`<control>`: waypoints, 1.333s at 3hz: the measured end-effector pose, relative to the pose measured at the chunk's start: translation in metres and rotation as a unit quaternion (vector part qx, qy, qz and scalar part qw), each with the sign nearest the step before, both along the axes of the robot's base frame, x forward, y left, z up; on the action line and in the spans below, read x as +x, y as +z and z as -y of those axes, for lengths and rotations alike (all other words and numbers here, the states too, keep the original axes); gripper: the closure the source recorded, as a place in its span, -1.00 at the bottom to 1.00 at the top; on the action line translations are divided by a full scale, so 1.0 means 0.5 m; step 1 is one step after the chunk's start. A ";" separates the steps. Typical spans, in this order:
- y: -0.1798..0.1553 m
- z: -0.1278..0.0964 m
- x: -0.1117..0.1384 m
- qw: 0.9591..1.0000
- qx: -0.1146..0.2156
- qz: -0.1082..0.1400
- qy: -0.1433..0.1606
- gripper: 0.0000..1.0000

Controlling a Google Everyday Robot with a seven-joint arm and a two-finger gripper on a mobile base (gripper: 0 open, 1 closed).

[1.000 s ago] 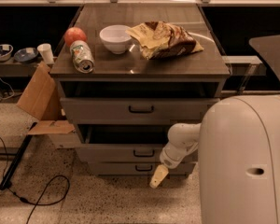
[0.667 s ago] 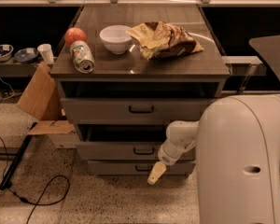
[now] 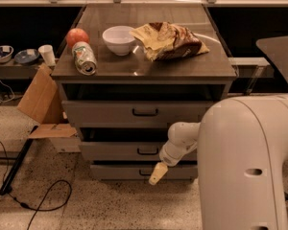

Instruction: Close middle drawer

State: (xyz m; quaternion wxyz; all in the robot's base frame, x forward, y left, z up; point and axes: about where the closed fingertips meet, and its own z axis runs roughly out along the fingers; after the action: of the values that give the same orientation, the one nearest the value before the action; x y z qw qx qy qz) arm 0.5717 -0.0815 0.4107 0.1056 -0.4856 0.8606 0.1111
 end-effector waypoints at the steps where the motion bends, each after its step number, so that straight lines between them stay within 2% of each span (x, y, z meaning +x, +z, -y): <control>1: 0.006 -0.011 0.012 1.000 0.004 0.013 -0.001 -1.00; 2: 0.013 -0.019 0.019 1.000 0.007 0.024 -0.001 -1.00; 4: 0.018 -0.036 0.027 0.999 0.010 0.031 0.005 -1.00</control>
Offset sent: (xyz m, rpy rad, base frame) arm 0.0165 0.0141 0.0143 0.0226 -0.0827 -0.0037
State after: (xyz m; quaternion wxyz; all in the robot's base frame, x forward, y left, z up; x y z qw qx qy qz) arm 0.5853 -0.0636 0.4198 0.1364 -0.4922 0.8532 0.1057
